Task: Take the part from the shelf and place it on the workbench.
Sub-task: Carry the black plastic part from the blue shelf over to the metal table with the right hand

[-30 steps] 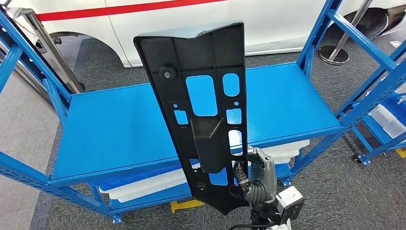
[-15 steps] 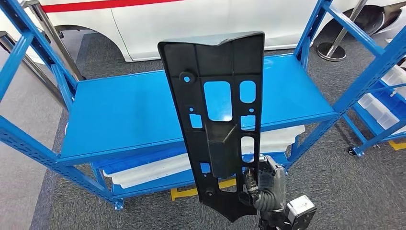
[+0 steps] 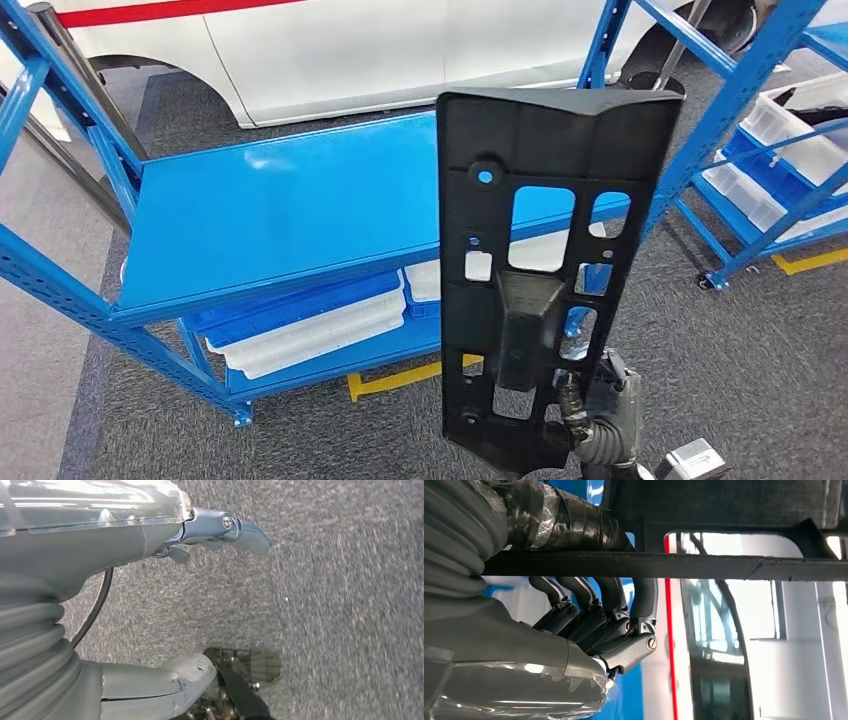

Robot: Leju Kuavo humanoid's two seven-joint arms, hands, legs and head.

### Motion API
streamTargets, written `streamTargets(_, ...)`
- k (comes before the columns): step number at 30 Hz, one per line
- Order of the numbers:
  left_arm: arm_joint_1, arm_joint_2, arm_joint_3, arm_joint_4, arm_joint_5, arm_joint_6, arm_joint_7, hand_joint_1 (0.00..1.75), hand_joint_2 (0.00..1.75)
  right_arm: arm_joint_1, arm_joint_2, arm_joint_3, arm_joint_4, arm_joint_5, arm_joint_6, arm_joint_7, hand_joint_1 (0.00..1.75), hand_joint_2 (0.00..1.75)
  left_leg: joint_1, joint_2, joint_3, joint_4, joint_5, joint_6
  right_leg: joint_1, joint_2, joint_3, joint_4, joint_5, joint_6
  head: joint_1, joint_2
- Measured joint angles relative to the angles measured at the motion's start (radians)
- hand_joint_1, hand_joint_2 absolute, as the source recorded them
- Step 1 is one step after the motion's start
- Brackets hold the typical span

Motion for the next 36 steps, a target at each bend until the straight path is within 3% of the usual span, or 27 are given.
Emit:
streamTargets(1,0.0,0.0,0.004,0.0,0.001,0.001,-0.001,0.0,1.75,0.012,0.007,-0.025,-0.005,-0.003,0.015,-0.002,1.71,1.75,0.002,-0.004,-0.006,0.011,-0.013,-0.007,-0.001,0.01,-0.007,-0.003,0.01,-0.009,0.0,0.0)
streamTargets(3,0.002,-0.003,0.016,0.0,0.003,0.002,-0.003,0.0,1.75,0.031,0.029,-0.085,-0.016,0.002,0.053,-0.005,1.71,1.75,0.005,-0.03,-0.033,0.084,-0.082,-0.017,-0.005,0.027,-0.025,-0.006,0.029,-0.024,0.0,0.0)
streamTargets(5,0.005,-0.005,0.025,0.0,0.004,0.002,-0.005,0.0,1.75,0.045,0.053,-0.139,-0.025,0.013,0.087,-0.007,1.71,1.75,0.006,-0.052,-0.067,0.193,-0.159,-0.021,-0.003,0.042,-0.041,-0.005,0.041,-0.03,0.0,0.0)
streamTargets(7,0.007,-0.005,0.034,0.0,0.005,0.002,-0.006,0.0,1.75,0.059,0.073,-0.197,-0.031,0.027,0.113,-0.009,1.71,1.75,0.006,-0.058,-0.08,0.262,-0.184,-0.02,-0.001,0.058,-0.054,-0.002,0.05,-0.029,-0.001,0.0)
streamTargets(9,0.008,-0.006,0.046,0.0,0.006,0.002,-0.006,0.0,1.75,0.072,0.1,-0.281,-0.039,0.043,0.139,-0.013,1.71,1.75,0.006,-0.064,-0.039,0.225,-0.152,-0.015,0.001,0.08,-0.068,0.004,0.058,-0.025,-0.001,0.0)
streamTargets(10,0.008,-0.006,0.053,0.0,0.006,0.002,-0.006,0.0,1.75,0.077,0.114,-0.328,-0.044,0.048,0.147,-0.016,1.71,1.75,0.005,-0.075,0.004,0.163,-0.123,-0.009,0.001,0.091,-0.073,0.009,0.06,-0.023,-0.001,0.0)
streamTargets(12,0.01,-0.007,0.066,0.0,0.006,0.001,-0.006,0.0,1.75,0.086,0.135,-0.411,-0.054,0.046,0.148,-0.023,1.71,1.75,0.005,-0.123,0.082,0.035,-0.09,0.003,-0.001,0.111,-0.084,0.017,0.064,-0.017,0.0,0.0)
streamTargets(14,0.012,-0.009,0.079,0.0,0.006,0.0,-0.006,0.0,1.75,0.096,0.15,-0.484,-0.061,0.036,0.142,-0.03,1.71,1.75,0.003,-0.15,0.109,-0.018,-0.089,0.008,-0.004,0.131,-0.094,0.022,0.072,-0.005,-0.001,0.0)
streamTargets(16,0.011,-0.012,0.089,0.0,0.005,-0.002,-0.005,0.0,1.75,0.11,0.161,-0.543,-0.066,0.026,0.136,-0.035,1.71,1.75,0.004,-0.129,0.111,-0.029,-0.082,0.013,-0.004,0.148,-0.103,0.026,0.079,0.009,-0.001,0.0)
streamTargets(17,0.01,-0.013,0.093,0.0,0.003,-0.003,-0.004,0.0,1.75,0.116,0.164,-0.567,-0.069,0.022,0.133,-0.037,1.71,1.75,0.007,-0.115,0.11,-0.035,-0.077,0.018,-0.004,0.138,-0.11,0.036,0.072,0.014,0.001,0.0)
streamTargets(19,0.012,-0.016,0.097,0.0,-0.001,-0.004,-0.002,0.0,1.75,0.123,0.168,-0.602,-0.072,0.015,0.123,-0.041,1.71,1.75,0.011,-0.083,0.108,-0.044,-0.069,0.029,-0.004,0.096,-0.146,0.112,0.022,0.021,0.003,0.0)
streamTargets(21,0.014,-0.016,0.101,0.0,-0.007,-0.003,-0.002,0.0,1.75,0.128,0.171,-0.623,-0.071,0.011,0.114,-0.044,1.71,1.75,0.008,-0.05,0.099,-0.044,-0.067,0.034,-0.01,0.064,-0.203,0.235,-0.043,0.031,0.004,0.0)
streamTargets(22,0.014,-0.016,0.103,0.0,-0.009,-0.003,-0.004,0.0,1.75,0.132,0.172,-0.631,-0.07,0.011,0.109,-0.046,1.71,1.75,0.007,-0.034,0.096,-0.042,-0.067,0.034,-0.015,0.058,-0.221,0.279,-0.057,0.036,0.004,0.0)
streamTargets(23,0.013,-0.016,0.106,0.0,-0.011,-0.003,-0.007,0.0,1.75,0.136,0.173,-0.64,-0.068,0.01,0.104,-0.049,1.71,1.75,0.007,-0.018,0.092,-0.041,-0.067,0.033,-0.019,0.054,-0.22,0.288,-0.053,0.04,0.004,0.0)
streamTargets(24,0.012,-0.017,0.109,0.0,-0.013,-0.003,-0.01,0.0,1.75,0.139,0.174,-0.648,-0.067,0.01,0.1,-0.051,1.71,1.75,0.007,-0.004,0.091,-0.038,-0.068,0.031,-0.023,0.048,-0.198,0.258,-0.033,0.044,0.004,0.0)
streamTargets(27,0.009,-0.019,0.115,-0.001,-0.015,-0.002,-0.018,0.0,1.75,0.144,0.175,-0.666,-0.064,0.007,0.086,-0.06,1.71,1.75,0.005,0.033,0.092,-0.028,-0.076,0.017,-0.027,-0.001,-0.083,0.068,0.033,0.043,0.004,0.0)
streamTargets(28,0.008,-0.019,0.116,-0.001,-0.017,-0.002,-0.021,0.0,1.75,0.146,0.175,-0.669,-0.064,0.005,0.078,-0.065,1.71,1.75,0.004,0.042,0.093,-0.025,-0.077,0.01,-0.024,-0.012,-0.066,0.035,0.039,0.038,0.004,0.0)
streamTargets(30,0.004,-0.019,0.118,-0.002,-0.025,-0.001,-0.026,0.0,1.75,0.151,0.177,-0.677,-0.063,0.008,0.051,-0.077,1.71,1.75,0.003,0.057,0.099,-0.025,-0.077,-0.005,-0.017,-0.002,-0.07,0.027,0.041,0.023,0.004,0.0)
streamTargets(31,0.001,-0.02,0.118,-0.002,-0.029,0.0,-0.028,0.0,1.75,0.154,0.178,-0.682,-0.063,0.012,0.038,-0.082,1.71,1.75,0.005,0.06,0.1,-0.025,-0.078,-0.011,-0.018,0.007,-0.072,0.025,0.045,0.014,0.004,0.0)
streamTargets(33,-0.001,-0.021,0.119,-0.002,-0.034,0.0,-0.032,0.0,1.75,0.16,0.182,-0.69,-0.064,0.021,0.018,-0.088,1.71,1.75,0.01,0.023,0.088,0.006,-0.107,-0.021,-0.021,0.026,-0.076,0.017,0.055,-0.003,0.004,0.0)
streamTargets(35,0.002,-0.022,0.12,-0.002,-0.037,0.001,-0.033,0.0,1.75,0.162,0.185,-0.692,-0.064,0.031,0.003,-0.092,1.71,1.75,0.014,-0.037,0.042,0.115,-0.177,-0.024,-0.02,0.046,-0.083,0.014,0.063,-0.015,0.004,0.0)
streamTargets(36,0.004,-0.023,0.12,-0.002,-0.04,0.001,-0.033,0.0,1.75,0.163,0.186,-0.693,-0.064,0.04,-0.009,-0.094,1.71,1.75,0.015,-0.051,0.012,0.184,-0.208,-0.023,-0.017,0.058,-0.087,0.015,0.066,-0.018,0.004,0.0)
